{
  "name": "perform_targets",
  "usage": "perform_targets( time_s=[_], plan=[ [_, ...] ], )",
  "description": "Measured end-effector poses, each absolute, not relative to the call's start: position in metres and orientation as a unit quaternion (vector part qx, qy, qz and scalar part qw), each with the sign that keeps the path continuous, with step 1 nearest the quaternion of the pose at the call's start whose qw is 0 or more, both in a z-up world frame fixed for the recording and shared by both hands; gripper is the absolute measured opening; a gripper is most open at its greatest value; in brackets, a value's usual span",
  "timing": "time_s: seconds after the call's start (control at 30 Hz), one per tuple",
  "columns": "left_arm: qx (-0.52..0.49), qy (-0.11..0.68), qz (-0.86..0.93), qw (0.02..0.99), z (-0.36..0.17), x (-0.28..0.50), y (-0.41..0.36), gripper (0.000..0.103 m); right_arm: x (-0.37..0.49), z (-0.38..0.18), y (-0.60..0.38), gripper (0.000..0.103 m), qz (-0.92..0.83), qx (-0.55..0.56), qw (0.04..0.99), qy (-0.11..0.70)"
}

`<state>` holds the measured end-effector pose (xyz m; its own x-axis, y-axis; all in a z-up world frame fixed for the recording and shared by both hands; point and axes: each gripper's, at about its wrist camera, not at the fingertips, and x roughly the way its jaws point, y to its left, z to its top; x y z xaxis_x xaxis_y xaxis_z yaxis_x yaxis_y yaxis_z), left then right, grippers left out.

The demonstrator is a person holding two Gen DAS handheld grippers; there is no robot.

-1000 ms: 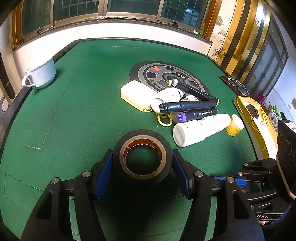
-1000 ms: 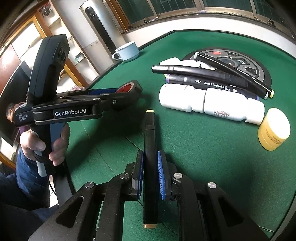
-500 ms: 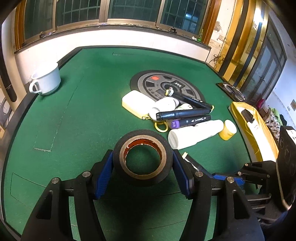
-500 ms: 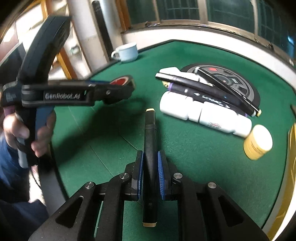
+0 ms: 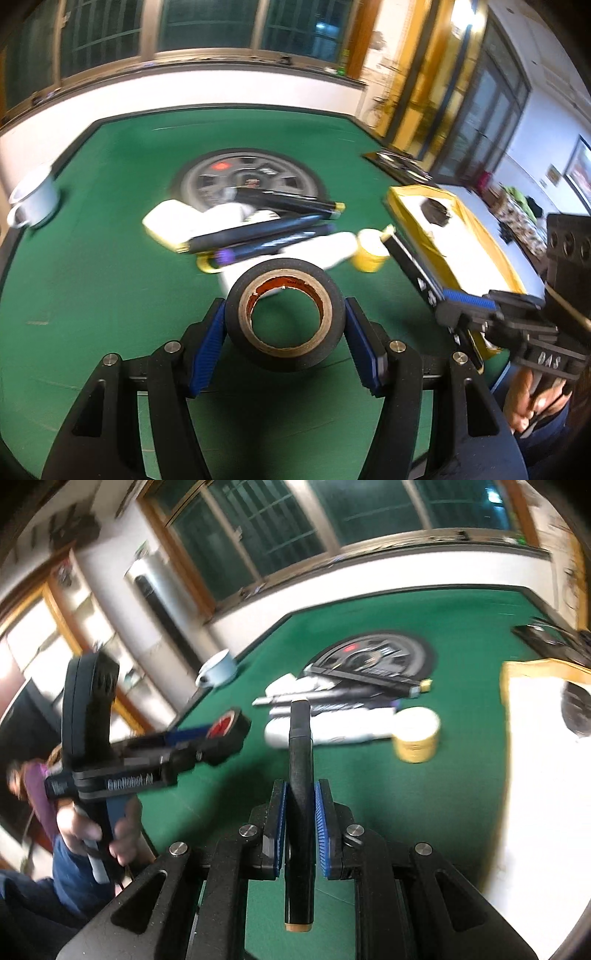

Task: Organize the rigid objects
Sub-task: 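Carry the tape roll and black marker over the tray with both grippers, then lower the tape roll and marker into the tray and open both grippers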

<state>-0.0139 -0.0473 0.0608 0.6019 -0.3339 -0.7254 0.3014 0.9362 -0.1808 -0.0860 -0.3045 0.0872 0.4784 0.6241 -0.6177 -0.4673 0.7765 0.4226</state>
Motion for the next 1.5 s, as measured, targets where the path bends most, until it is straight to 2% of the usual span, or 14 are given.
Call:
perform_targets(
  time_s=[0.43,0.87,1.5],
  plan=[
    [0.028,0.407,-0.282,0.868,0.078,-0.002,-0.174,0.061,-0.091,0.103,-0.416,0.014,0.202,0.184,0.889,0.366],
    [0.067,0.443,-0.317,0.836,0.070,0.061,-0.270,0.061,-0.089,0.102,-0.500,0.014,0.086,0.206,0.900,0.374],
    [0.082,0.483,-0.286,0.824,0.041,0.111,-0.301,0.061,-0.044,0.097,-0.508,0.014,0.019,0.127,0.884,0.449]
  ],
)
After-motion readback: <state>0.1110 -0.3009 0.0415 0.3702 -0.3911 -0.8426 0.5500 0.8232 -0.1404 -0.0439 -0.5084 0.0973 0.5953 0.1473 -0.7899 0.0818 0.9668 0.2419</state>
